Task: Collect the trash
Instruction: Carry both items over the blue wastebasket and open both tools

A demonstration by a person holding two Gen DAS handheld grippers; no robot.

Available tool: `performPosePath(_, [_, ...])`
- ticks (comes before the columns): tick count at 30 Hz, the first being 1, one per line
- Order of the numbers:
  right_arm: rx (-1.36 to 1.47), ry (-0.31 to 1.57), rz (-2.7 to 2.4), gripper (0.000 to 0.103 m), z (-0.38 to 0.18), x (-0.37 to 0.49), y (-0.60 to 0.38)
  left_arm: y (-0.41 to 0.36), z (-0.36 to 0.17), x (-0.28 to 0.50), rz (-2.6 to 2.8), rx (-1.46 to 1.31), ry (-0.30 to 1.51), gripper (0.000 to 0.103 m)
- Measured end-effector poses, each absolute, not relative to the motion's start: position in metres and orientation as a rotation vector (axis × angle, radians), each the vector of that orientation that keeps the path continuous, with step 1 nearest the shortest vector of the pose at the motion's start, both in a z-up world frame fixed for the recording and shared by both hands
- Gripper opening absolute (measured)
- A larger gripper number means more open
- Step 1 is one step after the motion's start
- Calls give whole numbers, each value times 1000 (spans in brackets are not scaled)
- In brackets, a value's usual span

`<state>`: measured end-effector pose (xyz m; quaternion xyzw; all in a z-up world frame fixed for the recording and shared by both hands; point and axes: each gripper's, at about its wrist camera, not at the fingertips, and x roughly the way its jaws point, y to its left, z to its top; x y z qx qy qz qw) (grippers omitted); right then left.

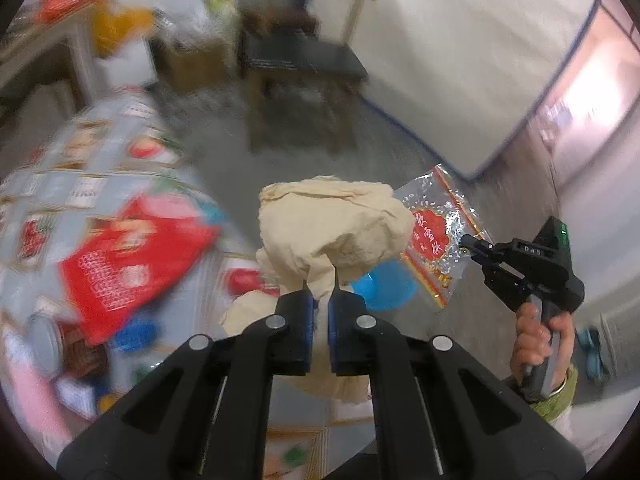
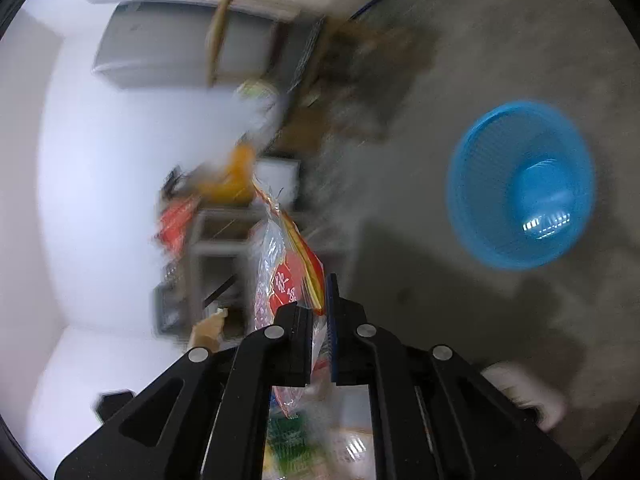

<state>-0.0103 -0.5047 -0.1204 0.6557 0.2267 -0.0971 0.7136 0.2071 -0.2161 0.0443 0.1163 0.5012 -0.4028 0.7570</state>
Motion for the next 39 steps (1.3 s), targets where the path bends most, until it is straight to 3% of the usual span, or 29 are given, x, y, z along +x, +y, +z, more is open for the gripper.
performPosePath(7, [1416, 536, -497, 6, -159, -56, -536, -342, -42, 202, -914, 448, 1277, 5])
performPosePath(18, [1388, 631, -694, 6, -216, -48, -574, -444, -129, 199, -933, 433, 1455, 6])
performPosePath(19, [1385, 636, -709, 6, -221, -43, -578, -449, -134, 200, -936, 424, 1460, 10])
performPosePath(21, [1379, 647, -723, 7, -229, -30, -585, -464, -145, 203, -949, 394, 1482, 30])
performPosePath(22, [1374, 653, -730, 7, -231, -25, -587, -467, -147, 202, -947, 388, 1489, 50])
performPosePath(23, [1370, 658, -732, 8, -234, -21, -590, -473, -150, 204, -935, 377, 1487, 58])
performPosePath(26, [1336, 710, -719, 10, -249, -5, -601, -476, -149, 203, -934, 347, 1467, 61])
performPosePath(28, [1317, 771, -717, 20, -266, 7, -607, -472, -144, 203, -937, 327, 1460, 62])
performPosePath(30, [1306, 832, -741, 40, -283, 13, -610, -465, -137, 204, -943, 320, 1443, 64])
performPosePath(39, [1309, 834, -794, 41, -291, -16, -599, -421, -69, 200, -993, 324, 1244, 79])
